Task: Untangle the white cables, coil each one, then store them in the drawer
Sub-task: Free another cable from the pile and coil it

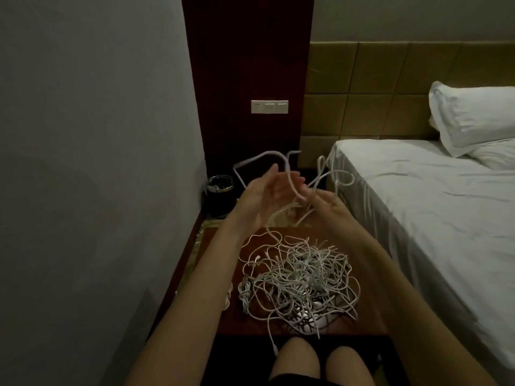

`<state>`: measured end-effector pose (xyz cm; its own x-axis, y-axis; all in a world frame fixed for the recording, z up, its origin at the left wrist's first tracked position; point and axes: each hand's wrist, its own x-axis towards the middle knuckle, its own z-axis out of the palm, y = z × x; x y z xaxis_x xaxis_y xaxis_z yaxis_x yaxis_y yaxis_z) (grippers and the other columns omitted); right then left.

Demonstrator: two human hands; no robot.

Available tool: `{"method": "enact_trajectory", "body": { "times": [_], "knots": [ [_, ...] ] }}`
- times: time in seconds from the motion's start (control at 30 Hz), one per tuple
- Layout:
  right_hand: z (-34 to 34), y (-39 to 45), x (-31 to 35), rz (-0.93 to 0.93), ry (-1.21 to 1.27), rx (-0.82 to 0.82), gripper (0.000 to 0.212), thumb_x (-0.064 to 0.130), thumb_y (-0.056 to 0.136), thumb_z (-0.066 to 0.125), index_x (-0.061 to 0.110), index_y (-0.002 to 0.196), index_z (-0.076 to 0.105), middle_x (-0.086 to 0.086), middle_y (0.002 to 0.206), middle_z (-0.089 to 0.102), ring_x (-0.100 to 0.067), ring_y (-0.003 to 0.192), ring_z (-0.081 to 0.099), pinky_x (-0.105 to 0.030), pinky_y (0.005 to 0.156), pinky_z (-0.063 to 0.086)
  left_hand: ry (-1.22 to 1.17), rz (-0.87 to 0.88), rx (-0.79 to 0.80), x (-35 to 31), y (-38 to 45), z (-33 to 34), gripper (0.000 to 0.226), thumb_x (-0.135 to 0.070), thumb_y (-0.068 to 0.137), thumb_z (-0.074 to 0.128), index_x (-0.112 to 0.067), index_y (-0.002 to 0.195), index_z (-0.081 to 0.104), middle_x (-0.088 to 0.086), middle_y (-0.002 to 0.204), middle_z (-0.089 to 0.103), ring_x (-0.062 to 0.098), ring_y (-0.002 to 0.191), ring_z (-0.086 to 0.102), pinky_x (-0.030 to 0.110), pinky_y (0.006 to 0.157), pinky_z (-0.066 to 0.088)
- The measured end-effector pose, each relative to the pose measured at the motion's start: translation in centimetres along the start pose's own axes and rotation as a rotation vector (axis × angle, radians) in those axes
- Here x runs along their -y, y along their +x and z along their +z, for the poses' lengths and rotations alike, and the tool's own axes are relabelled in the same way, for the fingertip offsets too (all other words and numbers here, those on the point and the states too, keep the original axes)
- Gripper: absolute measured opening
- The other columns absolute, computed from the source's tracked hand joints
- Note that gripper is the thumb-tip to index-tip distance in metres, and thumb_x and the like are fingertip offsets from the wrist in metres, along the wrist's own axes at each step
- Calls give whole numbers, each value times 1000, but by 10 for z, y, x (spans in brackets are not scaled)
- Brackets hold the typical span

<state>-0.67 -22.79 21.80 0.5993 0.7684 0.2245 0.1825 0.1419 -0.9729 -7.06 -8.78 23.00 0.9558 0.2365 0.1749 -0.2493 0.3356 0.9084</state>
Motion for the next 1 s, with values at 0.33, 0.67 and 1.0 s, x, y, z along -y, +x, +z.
{"method": "enact_trajectory", "body": {
  "times": [0.33, 0.67, 1.0],
  "knots": [
    [0, -3, 50, -134, 561, -200, 34, 19, 103, 37, 10, 71, 48, -4, 60, 53, -18, 57, 60, -32, 63, 54, 372, -187, -64, 87, -29, -19, 51, -34, 82, 68, -30, 129, 48, -9, 126, 58, 6, 112, 56, 31, 92, 46],
    [-10, -12, 33, 41, 619, -327, 35, 21, 101, 40, 11, 68, 44, -1, 54, 46, -18, 52, 52, -30, 57, 51, -439, -150, -331, 87, -26, -24, 17, -16, 99, 49, -6, 101, 63, 9, 101, 71, 19, 93, 69, 37, 87, 53],
    [-34, -49, -20, 358, -150, -380, 27, 13, 101, 43, -2, 85, 58, -11, 65, 56, -16, 51, 58, -25, 51, 50, -184, -269, -331, 95, -47, -45, 22, -3, 100, 41, -7, 105, 62, 5, 87, 71, 16, 93, 64, 33, 89, 47]
  ]
}}
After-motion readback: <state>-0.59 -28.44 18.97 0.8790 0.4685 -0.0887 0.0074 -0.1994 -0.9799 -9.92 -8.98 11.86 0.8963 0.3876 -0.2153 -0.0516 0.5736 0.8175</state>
